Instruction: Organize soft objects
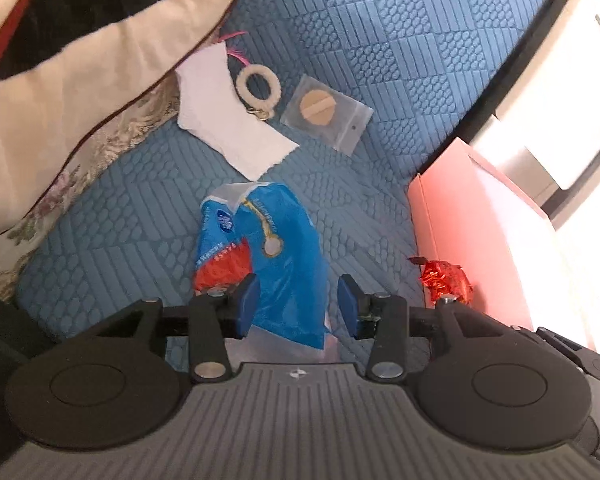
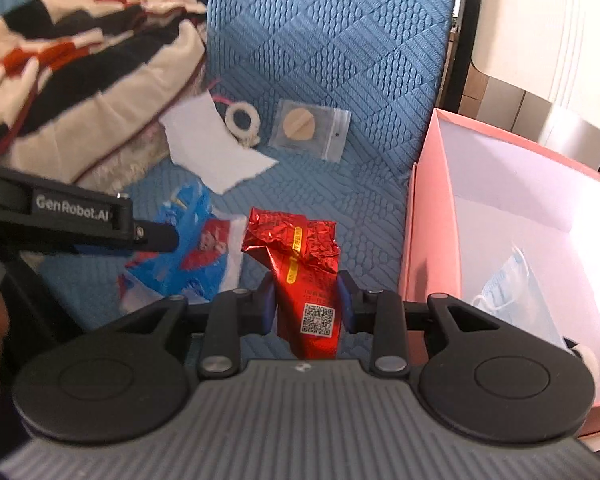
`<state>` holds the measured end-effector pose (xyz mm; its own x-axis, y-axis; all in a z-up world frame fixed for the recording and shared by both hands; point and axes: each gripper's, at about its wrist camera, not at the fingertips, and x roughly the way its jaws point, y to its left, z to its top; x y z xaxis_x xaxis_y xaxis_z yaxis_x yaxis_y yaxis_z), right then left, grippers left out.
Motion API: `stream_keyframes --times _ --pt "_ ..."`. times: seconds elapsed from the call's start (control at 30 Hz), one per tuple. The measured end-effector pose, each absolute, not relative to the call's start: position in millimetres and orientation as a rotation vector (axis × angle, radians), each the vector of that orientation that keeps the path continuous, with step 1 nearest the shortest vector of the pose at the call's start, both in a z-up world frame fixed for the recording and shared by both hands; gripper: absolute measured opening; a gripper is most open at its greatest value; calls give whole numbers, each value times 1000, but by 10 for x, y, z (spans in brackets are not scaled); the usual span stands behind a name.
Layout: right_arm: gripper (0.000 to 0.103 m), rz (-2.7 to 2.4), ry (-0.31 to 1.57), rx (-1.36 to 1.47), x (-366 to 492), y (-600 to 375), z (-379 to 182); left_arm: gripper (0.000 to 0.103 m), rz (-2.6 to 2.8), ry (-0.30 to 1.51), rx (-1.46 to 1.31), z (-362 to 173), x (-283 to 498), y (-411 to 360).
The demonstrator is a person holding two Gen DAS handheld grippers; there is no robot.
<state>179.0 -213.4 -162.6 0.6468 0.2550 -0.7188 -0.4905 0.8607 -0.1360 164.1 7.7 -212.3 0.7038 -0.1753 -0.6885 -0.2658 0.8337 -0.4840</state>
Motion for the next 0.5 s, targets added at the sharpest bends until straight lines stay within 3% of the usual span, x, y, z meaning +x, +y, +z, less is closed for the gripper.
stream_keyframes --times 0.37,0.5 --pt "35 426 764 -375 1782 -2068 -1684 45 48 844 -469 -2302 1814 -123" --pt "35 421 779 -389 1764 -2071 -1729 12 92 849 -428 -2368 1851 -146"
